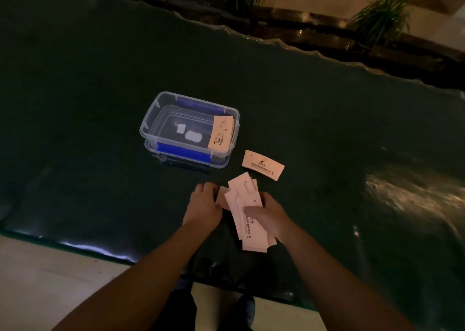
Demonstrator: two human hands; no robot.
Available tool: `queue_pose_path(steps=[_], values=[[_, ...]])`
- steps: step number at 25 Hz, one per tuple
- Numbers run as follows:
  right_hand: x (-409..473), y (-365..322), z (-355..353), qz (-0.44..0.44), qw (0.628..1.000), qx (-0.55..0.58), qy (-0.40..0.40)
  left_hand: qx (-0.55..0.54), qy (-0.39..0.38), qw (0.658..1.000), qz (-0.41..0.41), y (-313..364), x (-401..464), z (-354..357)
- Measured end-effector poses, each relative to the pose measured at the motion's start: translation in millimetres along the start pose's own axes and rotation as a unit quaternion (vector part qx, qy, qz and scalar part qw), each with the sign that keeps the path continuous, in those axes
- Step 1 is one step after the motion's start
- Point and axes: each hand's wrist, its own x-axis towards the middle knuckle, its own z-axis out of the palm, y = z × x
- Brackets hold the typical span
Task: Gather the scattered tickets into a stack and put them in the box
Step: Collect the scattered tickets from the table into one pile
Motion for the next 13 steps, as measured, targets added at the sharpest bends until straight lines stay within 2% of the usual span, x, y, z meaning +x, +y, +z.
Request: queue_pose_path(steps=[2, 4, 5, 7, 9, 13], values=[[4, -6, 5, -0.013, 0.999, -0.037, -0.004, -0.153, -0.028, 0.979, -0.129, 1, -13, 7], [7, -11, 11, -0.037, 0.994, -0.098, 0.013, -0.288, -0.106, 0.927, -0.215, 6, -27, 16], [10, -12, 14, -0.045, 0.989, -0.139, 0.026, -0.344, -0.138, 0.897, -0.241, 8, -31, 20], [14, -13, 19, -0.045, 0.98, -0.189, 0.043, -0.407, -0.171, 0.861, -0.253, 14, -33, 25], [13, -12, 24, -0.045, 0.974, -0.215, 0.052, -0.426, -0.172, 0.849, -0.262, 20, -31, 26], [14, -7, 29, -0.056, 0.968, -0.236, 0.068, -0.398, -0.185, 0.859, -0.264, 27, -26, 25]])
